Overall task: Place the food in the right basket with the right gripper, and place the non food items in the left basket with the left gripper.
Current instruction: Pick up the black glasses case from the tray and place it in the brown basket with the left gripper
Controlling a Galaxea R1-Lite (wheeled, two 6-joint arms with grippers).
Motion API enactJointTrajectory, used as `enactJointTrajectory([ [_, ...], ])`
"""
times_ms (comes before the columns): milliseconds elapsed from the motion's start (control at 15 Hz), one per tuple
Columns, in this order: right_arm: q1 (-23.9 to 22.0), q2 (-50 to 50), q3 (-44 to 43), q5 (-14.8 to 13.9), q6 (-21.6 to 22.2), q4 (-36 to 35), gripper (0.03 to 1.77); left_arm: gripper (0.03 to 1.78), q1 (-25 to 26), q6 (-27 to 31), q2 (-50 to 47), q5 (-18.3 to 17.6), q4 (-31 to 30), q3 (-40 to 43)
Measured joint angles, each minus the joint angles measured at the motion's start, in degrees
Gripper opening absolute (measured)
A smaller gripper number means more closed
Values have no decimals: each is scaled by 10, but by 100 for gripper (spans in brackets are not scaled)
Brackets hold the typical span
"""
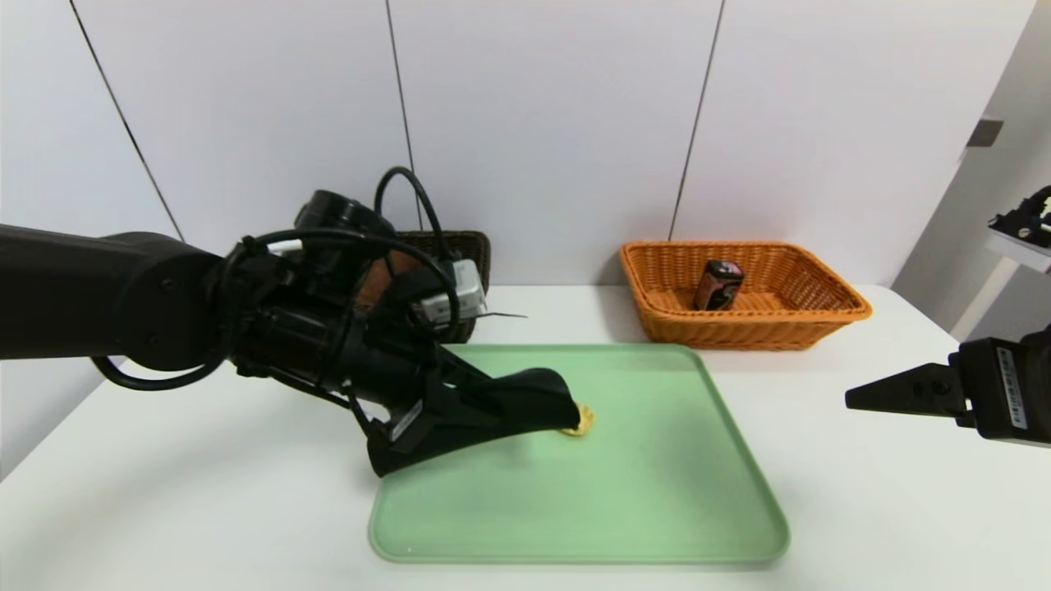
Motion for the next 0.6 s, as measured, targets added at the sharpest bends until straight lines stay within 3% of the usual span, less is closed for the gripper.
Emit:
enactJointTrajectory([
  [200,0,0,1,0,0,0,171,51,35,-36,-41,1,-8,-16],
  [333,0,1,1,0,0,0,171,51,50,-89,-59,7,-15,-42],
  [467,0,0,1,0,0,0,171,50,75,-155,-65,27,-32,-74],
  [600,0,0,2,-1,0,0,171,49,111,-178,-54,53,-50,-99],
])
